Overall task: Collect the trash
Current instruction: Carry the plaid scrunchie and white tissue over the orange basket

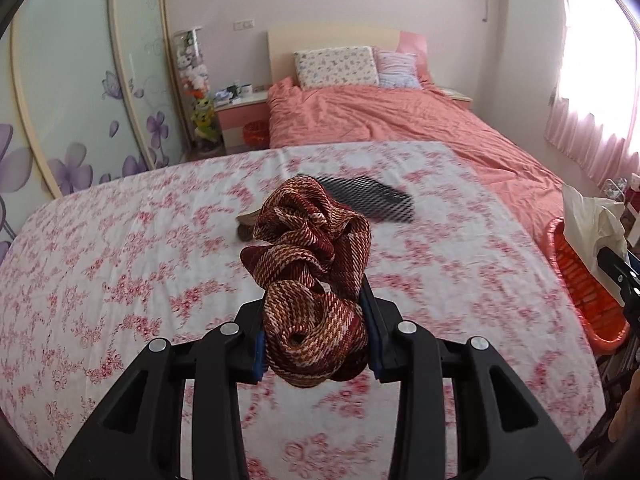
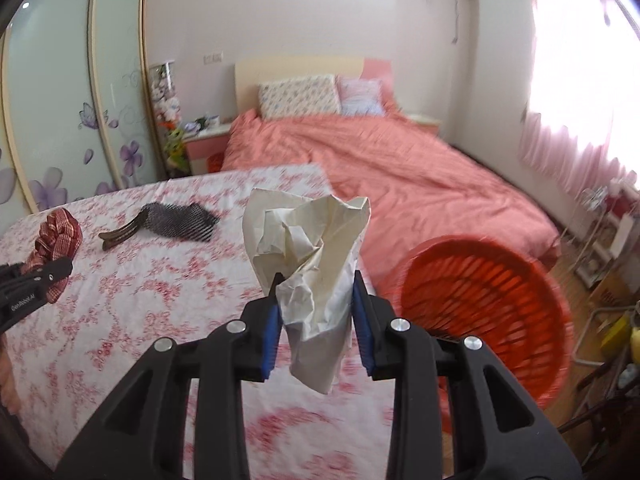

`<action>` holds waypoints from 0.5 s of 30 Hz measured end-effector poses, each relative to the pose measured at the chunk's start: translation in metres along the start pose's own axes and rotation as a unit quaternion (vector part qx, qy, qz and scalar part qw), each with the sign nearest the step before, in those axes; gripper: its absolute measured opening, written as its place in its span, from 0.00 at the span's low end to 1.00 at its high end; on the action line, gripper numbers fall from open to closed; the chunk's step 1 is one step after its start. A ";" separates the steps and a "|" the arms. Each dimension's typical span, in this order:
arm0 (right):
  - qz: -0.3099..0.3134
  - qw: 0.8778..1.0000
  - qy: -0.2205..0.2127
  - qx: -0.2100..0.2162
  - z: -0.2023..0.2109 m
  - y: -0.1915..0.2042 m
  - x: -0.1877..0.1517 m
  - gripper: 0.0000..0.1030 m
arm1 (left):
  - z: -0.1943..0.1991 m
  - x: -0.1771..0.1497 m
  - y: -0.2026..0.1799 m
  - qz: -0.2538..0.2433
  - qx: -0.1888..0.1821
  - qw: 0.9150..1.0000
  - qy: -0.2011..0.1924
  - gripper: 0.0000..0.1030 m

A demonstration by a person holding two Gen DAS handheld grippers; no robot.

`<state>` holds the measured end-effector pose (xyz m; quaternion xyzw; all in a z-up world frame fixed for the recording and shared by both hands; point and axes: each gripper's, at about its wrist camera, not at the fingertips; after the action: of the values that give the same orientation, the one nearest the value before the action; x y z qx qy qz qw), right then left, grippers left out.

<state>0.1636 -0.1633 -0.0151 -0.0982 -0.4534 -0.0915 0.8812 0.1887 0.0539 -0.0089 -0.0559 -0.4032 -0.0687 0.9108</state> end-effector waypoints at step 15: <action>-0.052 0.995 -0.038 -0.077 0.045 -0.083 -0.007 0.32 | 0.024 0.013 -0.087 -0.041 -0.099 0.994 -0.031 0.36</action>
<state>0.1033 -0.2317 0.0125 -0.1458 -0.4826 -0.1681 0.8471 0.1651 -0.0293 0.0210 -0.1312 -0.4244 -0.1436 0.8843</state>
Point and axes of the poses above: each gripper's, at about its wrist camera, not at the fingertips, and z roughly against the way its jaws point, y to its left, x to its top, and after that the axes turned 7 degrees about -x, right-handed
